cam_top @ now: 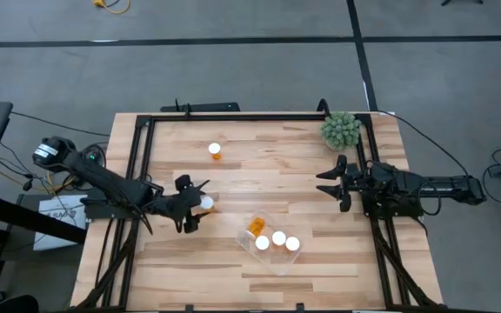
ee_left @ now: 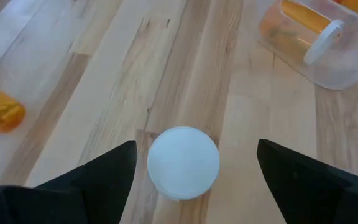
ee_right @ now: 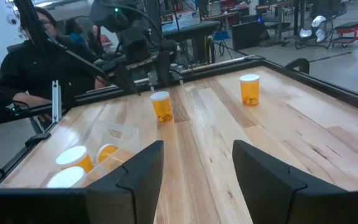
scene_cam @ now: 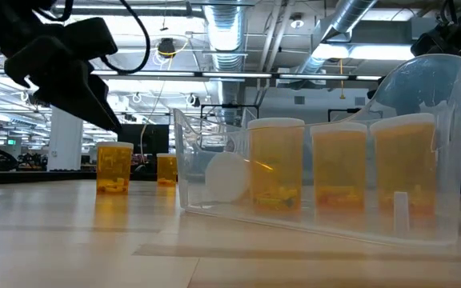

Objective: Pick and place pill bottles into a basket
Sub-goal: Put the orange pill bottle into the transparent container

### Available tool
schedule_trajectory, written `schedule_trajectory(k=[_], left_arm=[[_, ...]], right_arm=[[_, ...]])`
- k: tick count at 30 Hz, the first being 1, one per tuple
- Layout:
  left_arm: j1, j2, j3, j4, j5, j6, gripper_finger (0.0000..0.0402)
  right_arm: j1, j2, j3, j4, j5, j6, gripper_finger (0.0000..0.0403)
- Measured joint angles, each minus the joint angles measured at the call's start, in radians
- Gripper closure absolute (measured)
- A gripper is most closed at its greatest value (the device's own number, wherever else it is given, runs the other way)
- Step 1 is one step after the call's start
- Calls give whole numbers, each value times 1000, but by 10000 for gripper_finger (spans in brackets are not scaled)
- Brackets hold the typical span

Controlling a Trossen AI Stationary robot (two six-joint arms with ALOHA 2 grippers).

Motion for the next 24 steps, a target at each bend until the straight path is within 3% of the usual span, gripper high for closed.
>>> schedule_trajectory(k=[24], left_arm=[[-7, 26, -203, 314, -36, -10, 79]], right_arm=[[0, 0, 0, 0, 0, 0, 216]])
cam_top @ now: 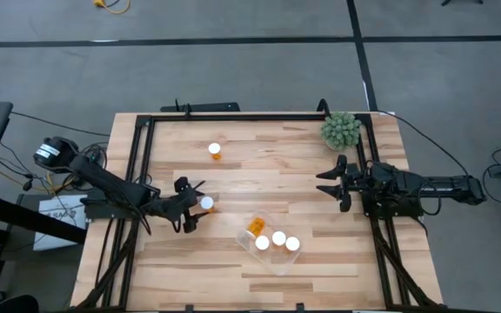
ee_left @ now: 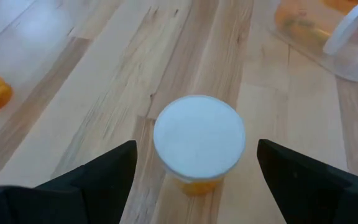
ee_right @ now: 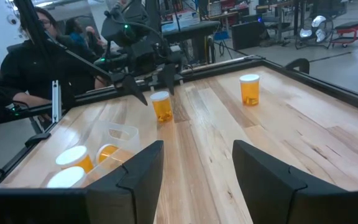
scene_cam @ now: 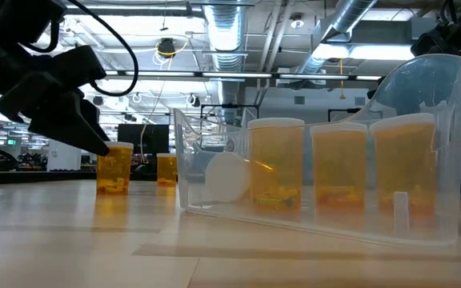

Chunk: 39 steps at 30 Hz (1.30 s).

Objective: Pick and place pill bottles into a basket
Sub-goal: Put the orange pill bottle into the transparent container

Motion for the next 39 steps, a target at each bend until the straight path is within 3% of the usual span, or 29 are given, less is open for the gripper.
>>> schedule_trajectory(k=[15, 30, 39], left_arm=[[46, 264, 1, 253, 39, 49, 83], [46, 277, 1, 269, 30, 48, 218], [54, 277, 41, 304, 31, 66, 225]], right_arm=[[0, 0, 0, 0, 0, 0, 216], [0, 0, 0, 0, 0, 0, 216], [0, 0, 0, 0, 0, 0, 217]])
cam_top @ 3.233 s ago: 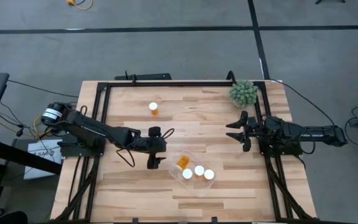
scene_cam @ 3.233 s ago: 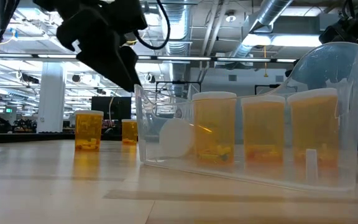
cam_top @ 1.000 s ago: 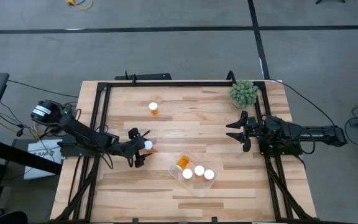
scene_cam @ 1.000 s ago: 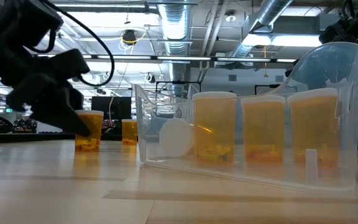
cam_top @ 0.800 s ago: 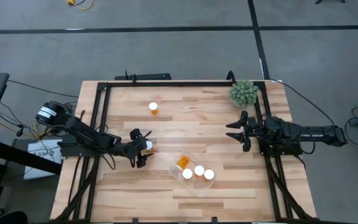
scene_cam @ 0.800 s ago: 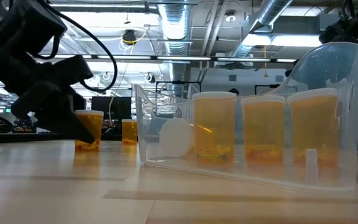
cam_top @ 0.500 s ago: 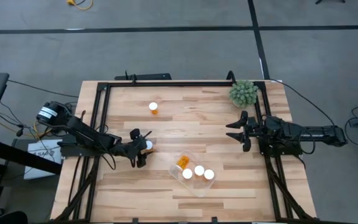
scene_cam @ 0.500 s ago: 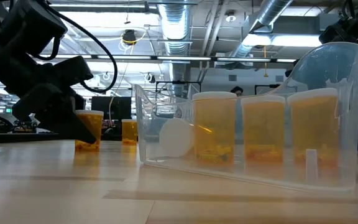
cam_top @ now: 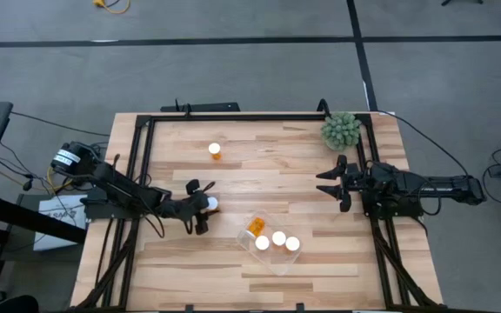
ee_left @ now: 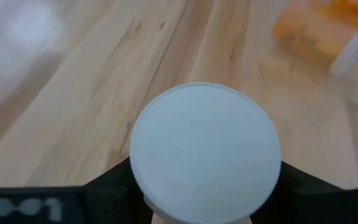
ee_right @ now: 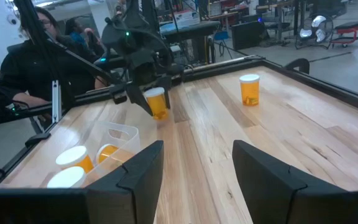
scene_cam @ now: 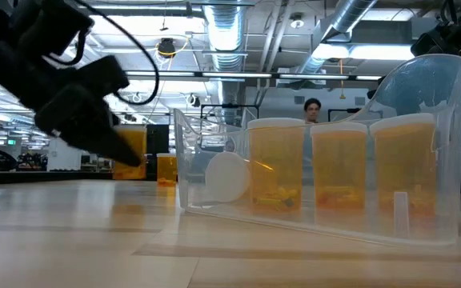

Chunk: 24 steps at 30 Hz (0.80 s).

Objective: Pick and place pill bottles into a basket
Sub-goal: Put the orange pill bottle into the transparent container

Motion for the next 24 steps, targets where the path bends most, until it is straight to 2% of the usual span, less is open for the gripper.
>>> schedule_trajectory(k=[9, 17, 24], left_arm=[[18, 0, 181, 0, 28, 100, 223], [-8, 0, 376, 2, 167, 124, 223], [-62, 29, 446, 40, 253, 124, 223]], right_arm=[[0, 0, 0, 0, 0, 0, 218], [0, 0, 0, 0, 0, 0, 216], [0, 0, 0, 0, 0, 0, 218]])
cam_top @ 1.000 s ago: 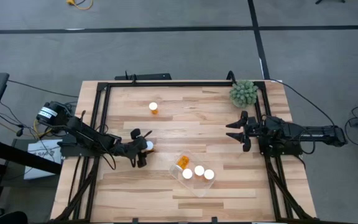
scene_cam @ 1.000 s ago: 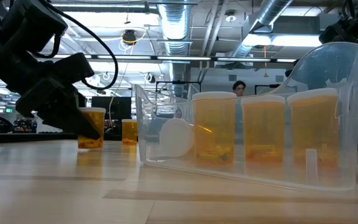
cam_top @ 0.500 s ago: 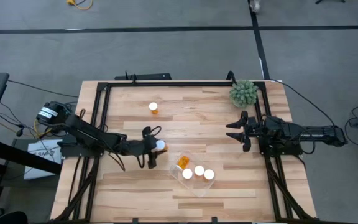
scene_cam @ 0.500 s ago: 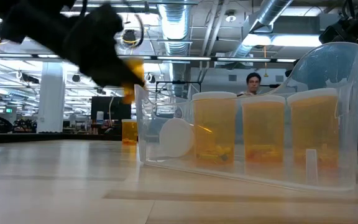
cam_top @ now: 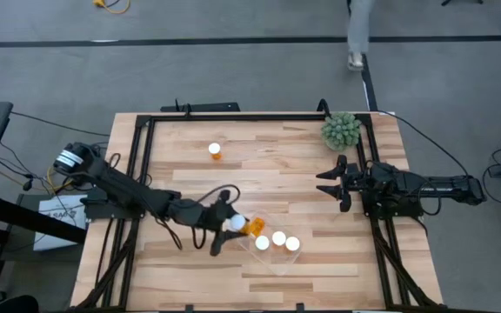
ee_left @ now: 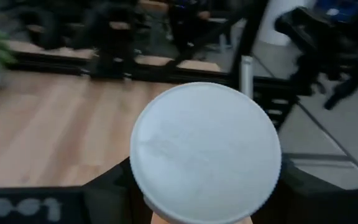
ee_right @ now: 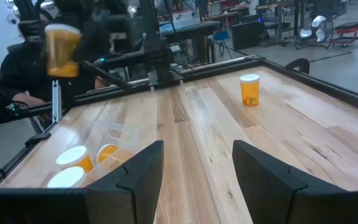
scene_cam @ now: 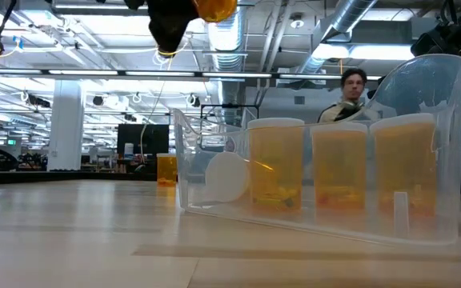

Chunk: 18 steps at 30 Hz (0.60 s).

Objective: Pick and place pill bottles into a basket
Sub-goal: Put the orange pill bottle into the transparent container

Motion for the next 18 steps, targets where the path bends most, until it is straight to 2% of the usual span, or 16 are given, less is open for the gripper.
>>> schedule_trajectory(k=[6, 18], left_arm=[[-21, 142, 97, 20, 86, -14, 223], [-21, 408, 340, 14, 188, 18, 223]], right_arm=[[0, 0, 0, 0, 0, 0, 217], [0, 0, 0, 0, 0, 0, 218]])
